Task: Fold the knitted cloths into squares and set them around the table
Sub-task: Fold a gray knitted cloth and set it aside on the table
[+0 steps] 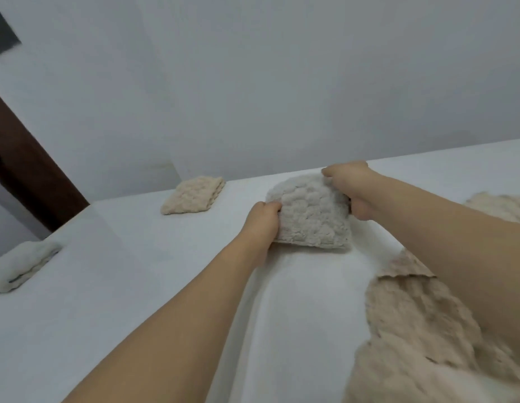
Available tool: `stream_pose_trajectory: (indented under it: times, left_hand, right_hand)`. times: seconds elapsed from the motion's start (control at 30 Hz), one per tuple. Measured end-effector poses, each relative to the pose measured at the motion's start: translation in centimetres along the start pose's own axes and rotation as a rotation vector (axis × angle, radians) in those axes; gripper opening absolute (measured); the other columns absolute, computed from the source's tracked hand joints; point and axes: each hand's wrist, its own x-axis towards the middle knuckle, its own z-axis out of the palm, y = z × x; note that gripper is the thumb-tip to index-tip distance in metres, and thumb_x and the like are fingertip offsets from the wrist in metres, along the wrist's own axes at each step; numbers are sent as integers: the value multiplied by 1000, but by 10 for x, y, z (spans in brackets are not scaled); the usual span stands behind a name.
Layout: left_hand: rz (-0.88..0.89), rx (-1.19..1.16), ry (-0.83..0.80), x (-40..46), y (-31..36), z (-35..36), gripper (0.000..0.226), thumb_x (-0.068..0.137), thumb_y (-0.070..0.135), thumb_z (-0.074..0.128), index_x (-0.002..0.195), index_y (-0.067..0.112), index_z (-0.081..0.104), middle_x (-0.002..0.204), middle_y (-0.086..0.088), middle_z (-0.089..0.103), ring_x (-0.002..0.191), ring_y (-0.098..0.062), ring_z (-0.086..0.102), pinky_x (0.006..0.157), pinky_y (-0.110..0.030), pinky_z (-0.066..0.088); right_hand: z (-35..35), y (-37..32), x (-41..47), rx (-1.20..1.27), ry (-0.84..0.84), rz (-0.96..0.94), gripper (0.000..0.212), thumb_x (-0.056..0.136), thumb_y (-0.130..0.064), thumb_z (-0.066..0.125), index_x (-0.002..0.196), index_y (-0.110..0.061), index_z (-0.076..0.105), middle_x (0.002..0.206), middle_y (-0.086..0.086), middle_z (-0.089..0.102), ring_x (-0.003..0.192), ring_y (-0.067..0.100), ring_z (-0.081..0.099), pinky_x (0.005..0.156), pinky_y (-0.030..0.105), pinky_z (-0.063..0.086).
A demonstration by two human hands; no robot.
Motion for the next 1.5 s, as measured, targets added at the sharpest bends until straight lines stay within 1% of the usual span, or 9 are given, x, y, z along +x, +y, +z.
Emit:
stream_pose_trajectory:
  times: [0.1,0.3,0.4,0.5,0.6,0.77,0.9,1.13,1.5]
  left_hand:
    - [-16,-11,-15,33,16,48,29,98,26,45,121,9,47,106,-9,61,89,-21,60,72,-31,47]
    - [2,88,-40,76,56,113,21,102,26,34,119,14,31,84,0,49,73,-16,49,65,-31,39]
    - [227,526,-18,87,46,138,27,105,31,28,126,16,30,91,-3,62,84,-27,59,74,-38,45]
    - [468,903,150,91,28,157,41,104,34,26,140,19,36,111,-2,65,96,-29,60,84,-44,46]
    - [487,827,161,101,25,160,49,101,37,24,148,24,30,124,1,62,106,-25,57,94,-47,41]
    - [493,627,129,93,29,159,46,92,24,31,137,34,35,94,4,64,79,-14,54,86,-47,47]
    - [597,716,16,89,31,162,46,96,23,35,141,31,38,93,5,56,78,-14,50,79,-43,47]
    - [693,964,-55,95,27,165,50,99,32,26,141,21,50,106,3,55,85,-17,54,78,-43,45]
    - [518,659,-34,93,31,162,38,100,32,32,134,24,45,103,4,63,98,-23,57,89,-46,46]
  right_hand:
    - [-36,-10,32,-146,68,12,58,95,-14,45,146,-28,20,120,13,53,93,28,58,61,29,46]
    - [-77,-35,87,-512,161,-245,62,91,2,33,148,-24,29,142,14,40,98,29,50,76,29,40]
    - [-97,-21,110,-780,172,-327,64,89,0,37,149,-19,27,142,18,35,115,36,49,89,35,41]
    - [-111,8,122,-1117,219,-441,58,89,-7,42,145,-18,34,127,19,42,103,37,50,72,36,39]
    - [-115,18,130,-1097,304,-493,51,91,-10,44,142,-17,41,122,18,48,95,36,53,64,33,31]
    - [-118,16,133,-1056,242,-462,59,92,-12,42,149,-18,27,126,15,44,95,29,51,66,32,32]
    - [-143,2,136,-1049,204,-365,67,91,-8,44,151,-16,17,132,16,34,82,24,41,66,32,33]
    - [-163,8,136,-1123,256,-441,64,96,-21,40,153,-16,12,134,15,38,104,32,50,69,33,32]
    - [-162,9,125,-983,392,-524,58,96,-25,41,151,-16,23,156,13,18,137,33,25,110,45,15]
